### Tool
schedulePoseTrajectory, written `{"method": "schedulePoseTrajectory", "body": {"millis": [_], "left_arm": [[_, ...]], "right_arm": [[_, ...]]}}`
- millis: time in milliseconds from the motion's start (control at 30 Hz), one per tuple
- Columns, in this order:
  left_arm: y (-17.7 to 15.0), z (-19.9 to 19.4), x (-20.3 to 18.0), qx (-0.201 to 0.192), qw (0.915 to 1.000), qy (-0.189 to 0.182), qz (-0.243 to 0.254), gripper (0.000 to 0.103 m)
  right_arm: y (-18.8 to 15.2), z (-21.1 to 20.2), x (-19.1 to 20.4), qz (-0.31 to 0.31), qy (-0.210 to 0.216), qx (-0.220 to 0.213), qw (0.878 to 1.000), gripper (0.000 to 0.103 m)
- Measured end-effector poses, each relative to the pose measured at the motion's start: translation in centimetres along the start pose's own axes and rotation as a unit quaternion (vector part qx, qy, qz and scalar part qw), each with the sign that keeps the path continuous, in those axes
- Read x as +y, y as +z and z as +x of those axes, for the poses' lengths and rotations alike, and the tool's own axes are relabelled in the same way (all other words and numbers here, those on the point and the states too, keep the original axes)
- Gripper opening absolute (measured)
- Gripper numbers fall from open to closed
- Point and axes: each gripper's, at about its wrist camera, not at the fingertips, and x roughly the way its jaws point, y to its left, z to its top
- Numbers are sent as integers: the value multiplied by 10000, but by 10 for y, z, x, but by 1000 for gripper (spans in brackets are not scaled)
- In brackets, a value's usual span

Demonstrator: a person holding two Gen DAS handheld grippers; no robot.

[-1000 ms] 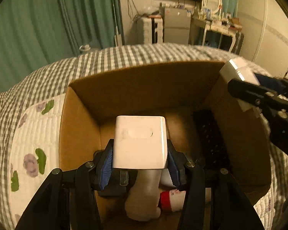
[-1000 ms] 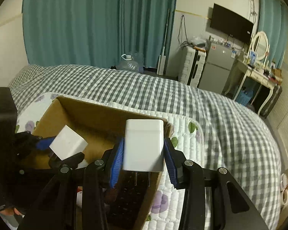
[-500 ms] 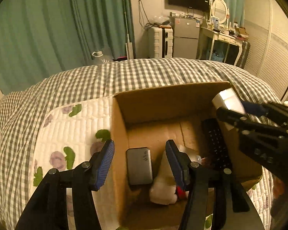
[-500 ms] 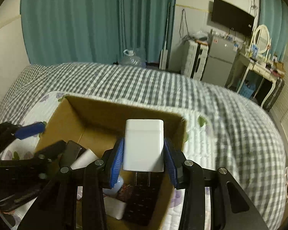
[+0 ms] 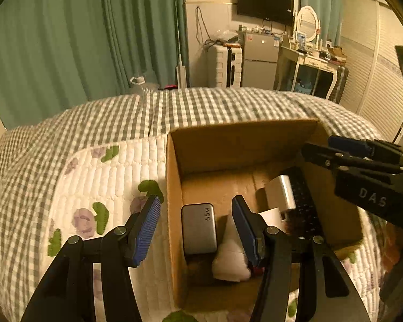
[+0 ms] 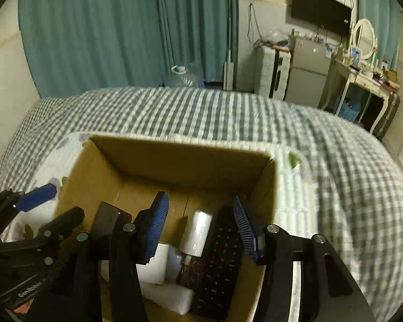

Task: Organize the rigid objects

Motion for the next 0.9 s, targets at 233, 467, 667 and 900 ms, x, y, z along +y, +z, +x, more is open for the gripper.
{"method": "schedulePoseTrajectory", "body": {"millis": [233, 467, 667, 900], "left_arm": [[16, -101, -12, -720, 9973, 14, 153, 58], [-8, -212, -14, -1528, 9876, -21, 350, 75], [-31, -264, -7, -1967, 9798, 13, 371, 91], [-55, -269, -6, -2233, 9733, 205, 482, 97]], "right_arm": [[18, -116, 11, -231, -230, -546, 9980, 51], [-6, -242, 17, -295, -676, -1186, 9902, 57], [-38, -296, 28, -361, -875, -1488, 9843, 102], [-71, -315, 35, 45, -558, -1315, 9897, 103]]}}
